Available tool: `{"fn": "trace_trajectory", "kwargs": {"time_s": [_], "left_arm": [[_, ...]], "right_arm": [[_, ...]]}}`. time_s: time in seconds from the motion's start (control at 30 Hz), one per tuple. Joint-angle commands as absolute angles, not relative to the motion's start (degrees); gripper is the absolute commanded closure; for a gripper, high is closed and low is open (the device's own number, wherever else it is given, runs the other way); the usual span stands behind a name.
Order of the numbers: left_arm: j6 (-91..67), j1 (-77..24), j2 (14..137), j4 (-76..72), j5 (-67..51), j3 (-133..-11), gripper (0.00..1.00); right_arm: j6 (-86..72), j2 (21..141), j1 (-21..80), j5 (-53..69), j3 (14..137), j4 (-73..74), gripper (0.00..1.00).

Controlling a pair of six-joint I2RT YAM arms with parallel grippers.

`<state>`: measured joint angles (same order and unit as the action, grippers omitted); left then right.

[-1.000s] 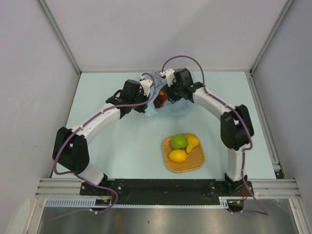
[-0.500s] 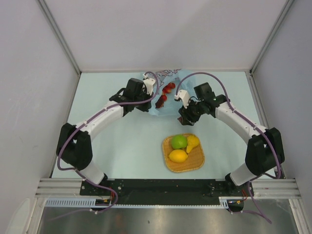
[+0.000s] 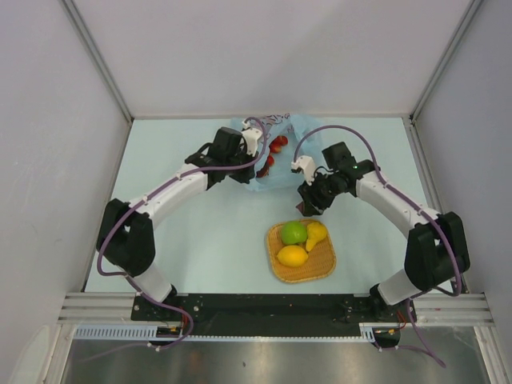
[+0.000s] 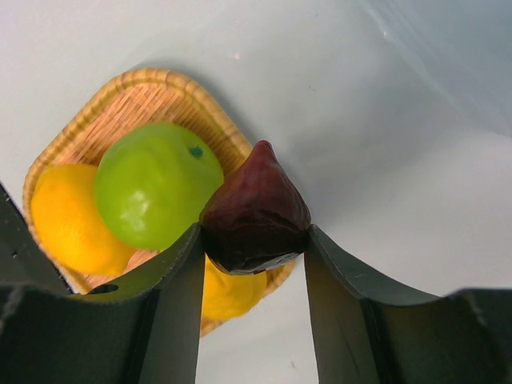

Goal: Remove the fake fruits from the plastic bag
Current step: Place the fake fruit on the plate.

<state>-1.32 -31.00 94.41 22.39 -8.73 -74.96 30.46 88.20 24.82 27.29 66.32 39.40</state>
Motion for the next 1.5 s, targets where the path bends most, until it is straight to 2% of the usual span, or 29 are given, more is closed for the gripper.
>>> {"fn": "trace_trajectory", "kwargs": {"time_s": [0.0, 0.13, 0.33, 0.47, 0.73, 0.83, 0.93, 0.97, 1.07, 1.3, 1.4, 1.43, 1.47], "left_arm": [[-0.09, -31.55, 92.2, 22.32, -8.61, -75.85, 1.0], [-0.26, -31.64, 92.55, 22.32, -9.31, -75.06, 1.0], [-0.79, -31.9, 94.92, 22.59, -10.63, -76.9, 1.0], [-1.05, -32.34, 96.33, 23.03, -11.34, -78.92, 1.0], [-1.32, -33.31, 96.42, 23.47, -12.04, -78.05, 1.0], [-1.14, -33.84, 96.33, 23.64, -12.21, -78.05, 1.0], [-1.23, -34.01, 96.42, 23.64, -12.57, -77.96, 1.0], [-1.23, -34.01, 96.5, 23.56, -12.74, -78.05, 1.0], [-1.23, -34.01, 96.68, 23.82, -12.83, -78.4, 1.0], [2.0, -34.01, 95.28, 24.87, -12.74, -79.36, 1.0], [8.32, -33.93, 95.1, 27.24, -14.86, -82.42, 1.0], [9.39, -33.93, 95.1, 27.77, -14.51, -83.4, 1.0], [10.27, -33.84, 95.18, 28.64, -13.98, -84.19, 1.0]], "right_arm": [[36.09, 78.08, 21.63, 32.67, 66.1, 47.62, 0.7], [50.6, 70.17, 22.14, 33.4, 61.81, 57.73, 0.69], [66.86, 67.67, 24.96, 31.29, 56.43, 66.35, 0.69], [70.48, 71.44, 26.8, 31.55, 55.81, 67.24, 0.69], [67.51, 77.6, 29.09, 30.41, 55.46, 63.64, 0.58], [63.46, 79.36, 30.23, 28.66, 55.37, 61.7, 0.47], [63.2, 79.72, 30.85, 28.3, 55.28, 61.26, 0.24], [63.37, 79.63, 30.94, 27.87, 55.28, 61.26, 0.11], [62.23, 78.58, 31.11, 26.72, 55.37, 61.0, 0.1], [60.48, 70.76, 29.1, 23.56, 61.69, 64.43, 0.19], [55.04, 70.57, 26.38, 23.55, 66.35, 60.23, 0.26], [51.02, 70.92, 25.76, 24.51, 67.4, 58.03, 0.35], [47.84, 71.88, 24.79, 24.87, 68.72, 55.05, 0.4]]}}
